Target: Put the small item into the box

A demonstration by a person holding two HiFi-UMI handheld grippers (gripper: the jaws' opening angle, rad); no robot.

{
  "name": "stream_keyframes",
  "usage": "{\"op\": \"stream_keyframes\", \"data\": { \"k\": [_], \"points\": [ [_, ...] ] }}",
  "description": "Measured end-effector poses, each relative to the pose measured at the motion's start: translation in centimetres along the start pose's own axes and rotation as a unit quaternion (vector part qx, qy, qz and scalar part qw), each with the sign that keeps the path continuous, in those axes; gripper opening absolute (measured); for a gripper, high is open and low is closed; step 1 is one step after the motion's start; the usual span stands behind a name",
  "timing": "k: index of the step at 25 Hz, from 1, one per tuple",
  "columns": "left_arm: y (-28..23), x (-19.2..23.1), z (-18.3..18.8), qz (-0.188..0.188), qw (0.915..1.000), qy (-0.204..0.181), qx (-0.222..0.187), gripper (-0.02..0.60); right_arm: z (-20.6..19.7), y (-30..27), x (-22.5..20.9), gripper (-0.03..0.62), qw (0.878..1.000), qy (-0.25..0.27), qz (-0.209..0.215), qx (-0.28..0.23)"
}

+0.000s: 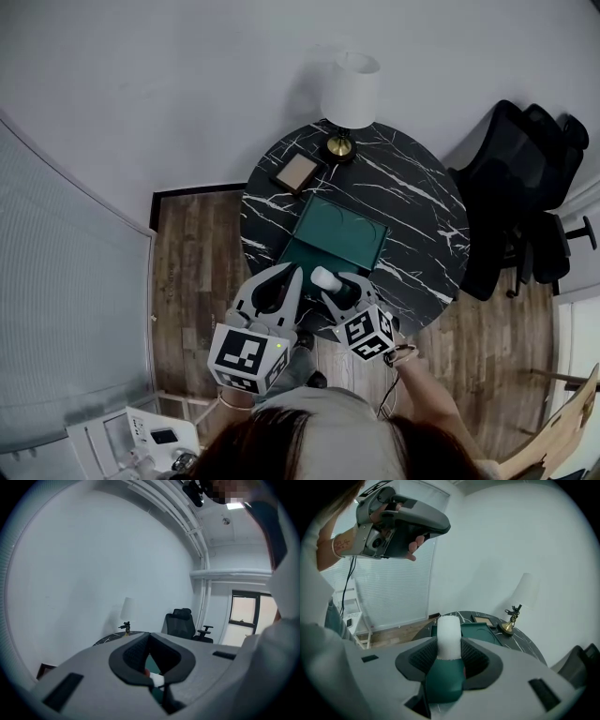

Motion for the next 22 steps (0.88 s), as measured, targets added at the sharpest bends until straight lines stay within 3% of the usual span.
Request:
{"op": "stream_keyframes", "data": {
  "k": [22],
  "points": [
    [-1.0,0.5,-0.3,0.015,0.9997,0.007,0.015,0.008,-3.0,-6.0,-0.5,0.175,0.994,0.056,0.031,0.085]
  ]
}}
Point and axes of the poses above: the fingertips, and each gripper's own axes: y backward along the fingers, x to its left, z out of its top, the point moved 10 cm from there along y, backward along the fingers, and after that the axes turned 9 degrees about x, right-handed, at the moved point
